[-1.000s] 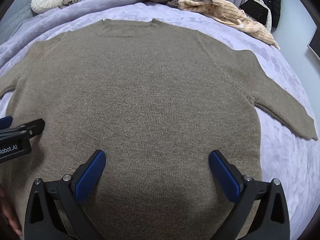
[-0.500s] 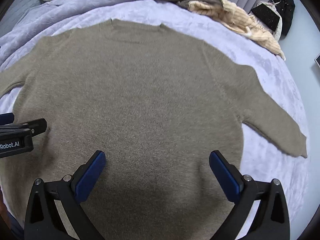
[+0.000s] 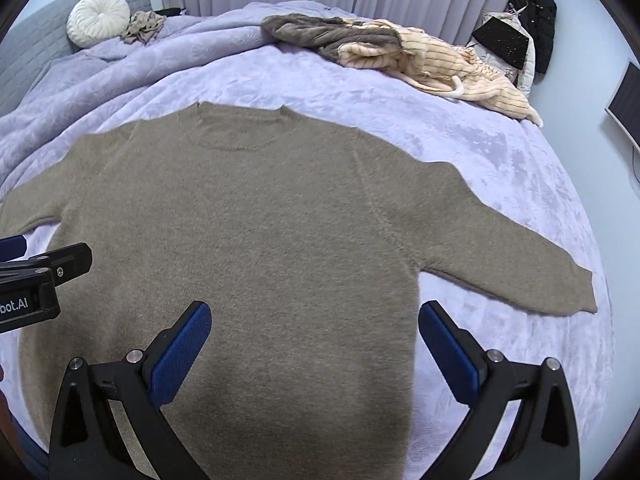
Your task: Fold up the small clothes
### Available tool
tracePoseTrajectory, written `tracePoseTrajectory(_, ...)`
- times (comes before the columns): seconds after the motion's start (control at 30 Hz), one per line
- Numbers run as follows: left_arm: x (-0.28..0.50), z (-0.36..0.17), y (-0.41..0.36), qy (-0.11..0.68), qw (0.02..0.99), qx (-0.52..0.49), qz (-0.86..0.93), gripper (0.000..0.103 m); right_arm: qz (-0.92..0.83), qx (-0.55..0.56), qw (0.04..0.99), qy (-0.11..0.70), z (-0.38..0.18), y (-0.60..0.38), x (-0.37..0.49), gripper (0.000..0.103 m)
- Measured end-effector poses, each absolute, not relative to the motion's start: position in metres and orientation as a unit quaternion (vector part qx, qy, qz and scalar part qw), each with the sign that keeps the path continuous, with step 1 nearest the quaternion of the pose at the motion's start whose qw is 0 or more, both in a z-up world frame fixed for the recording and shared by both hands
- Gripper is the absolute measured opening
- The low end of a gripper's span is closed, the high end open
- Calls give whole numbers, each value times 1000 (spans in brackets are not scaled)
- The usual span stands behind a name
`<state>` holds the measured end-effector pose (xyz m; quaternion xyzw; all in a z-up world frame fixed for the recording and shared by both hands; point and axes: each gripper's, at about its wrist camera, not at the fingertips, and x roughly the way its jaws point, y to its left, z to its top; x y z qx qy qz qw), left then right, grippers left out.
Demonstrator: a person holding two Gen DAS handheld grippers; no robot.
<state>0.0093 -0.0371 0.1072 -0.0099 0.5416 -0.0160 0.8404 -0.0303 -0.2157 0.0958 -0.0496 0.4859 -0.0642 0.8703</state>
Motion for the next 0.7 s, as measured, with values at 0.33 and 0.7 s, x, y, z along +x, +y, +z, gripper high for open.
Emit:
tracePoseTrajectory(0.33, 11, 121, -57, 528, 849, -1, -6, 103, -80, -32, 881, 465, 115, -238, -38, 103)
tracePoseTrajectory(0.7, 18, 133, -94, 531, 846, 7, -41, 103, -103, -4, 889, 447, 132, -272, -43, 103)
